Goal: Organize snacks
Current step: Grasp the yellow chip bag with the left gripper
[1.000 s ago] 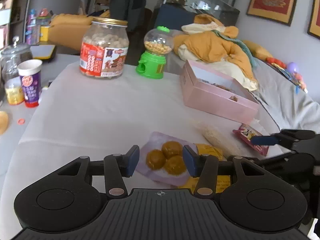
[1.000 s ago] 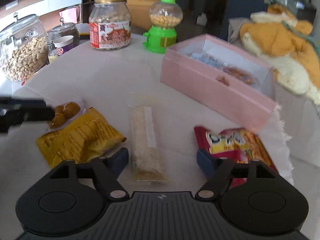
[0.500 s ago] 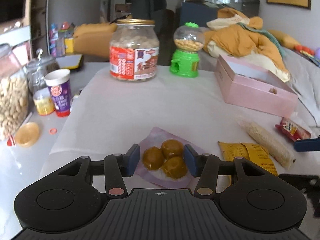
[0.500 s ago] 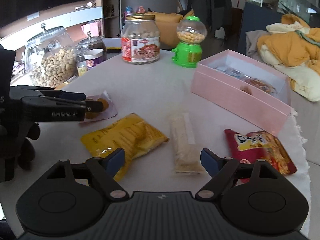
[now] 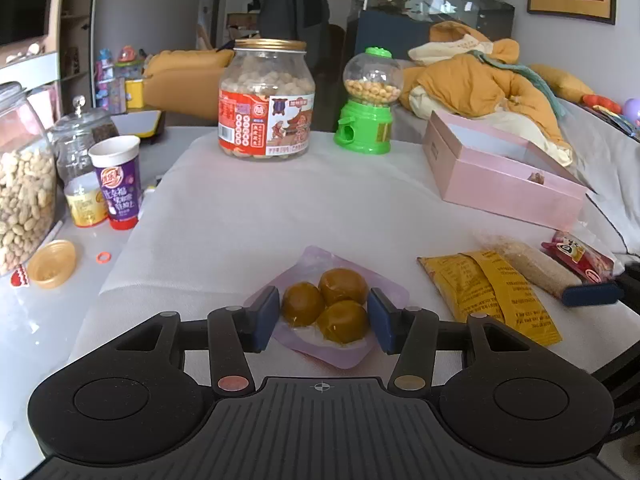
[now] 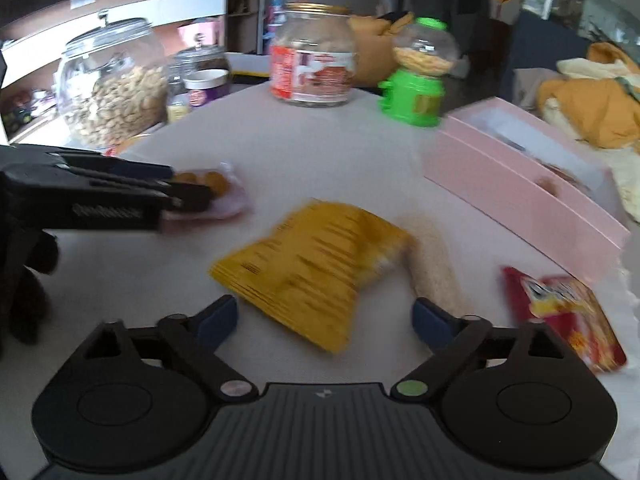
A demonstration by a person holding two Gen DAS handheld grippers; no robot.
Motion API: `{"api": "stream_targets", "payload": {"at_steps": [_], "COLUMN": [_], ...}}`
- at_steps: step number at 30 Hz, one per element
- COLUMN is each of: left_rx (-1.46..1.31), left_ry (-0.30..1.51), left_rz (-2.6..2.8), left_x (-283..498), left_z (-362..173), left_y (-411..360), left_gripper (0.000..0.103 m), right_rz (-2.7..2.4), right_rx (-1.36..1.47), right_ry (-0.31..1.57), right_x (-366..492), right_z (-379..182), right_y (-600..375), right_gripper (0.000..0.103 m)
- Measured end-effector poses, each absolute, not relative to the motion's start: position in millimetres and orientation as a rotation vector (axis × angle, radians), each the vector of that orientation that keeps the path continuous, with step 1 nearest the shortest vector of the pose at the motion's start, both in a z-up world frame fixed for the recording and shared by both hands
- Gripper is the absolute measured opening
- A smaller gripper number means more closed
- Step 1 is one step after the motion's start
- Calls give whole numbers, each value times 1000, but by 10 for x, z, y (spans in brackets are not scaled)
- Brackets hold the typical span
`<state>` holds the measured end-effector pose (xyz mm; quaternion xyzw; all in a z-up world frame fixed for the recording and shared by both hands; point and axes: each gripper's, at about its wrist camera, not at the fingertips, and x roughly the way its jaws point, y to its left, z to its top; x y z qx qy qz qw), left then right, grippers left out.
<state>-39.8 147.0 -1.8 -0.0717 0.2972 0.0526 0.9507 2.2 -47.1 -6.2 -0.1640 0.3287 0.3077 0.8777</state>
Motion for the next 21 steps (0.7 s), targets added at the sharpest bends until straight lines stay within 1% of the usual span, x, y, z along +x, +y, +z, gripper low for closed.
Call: {"api": "stream_targets", "payload": {"at_steps": [3,5,13,18,21], "left_rx": [-144,-142,-133,-266,-283], "left_ry": [607,611,617,583,578], "left_rz": [104,97,78,72,34], "left_x": [-405,-411,-428,-515,-496], "left_z": [-16,-14,-13,130,270], "left_y": [1456,1430,1360,1455,1374], "left_gripper": [54,54,54,52,52], "right_rz": [626,636,636,651,640], "right_rx": [-258,-210,-243,-247,-242], "right_ry": [732,740,747,744,730], "right_x": [92,125,115,55,20], "right_z": [-91,-112,-106,-110,-116], "right_y": [-656,-742,-711,-757,-767], "right_gripper": [103,103,103,103,103]}}
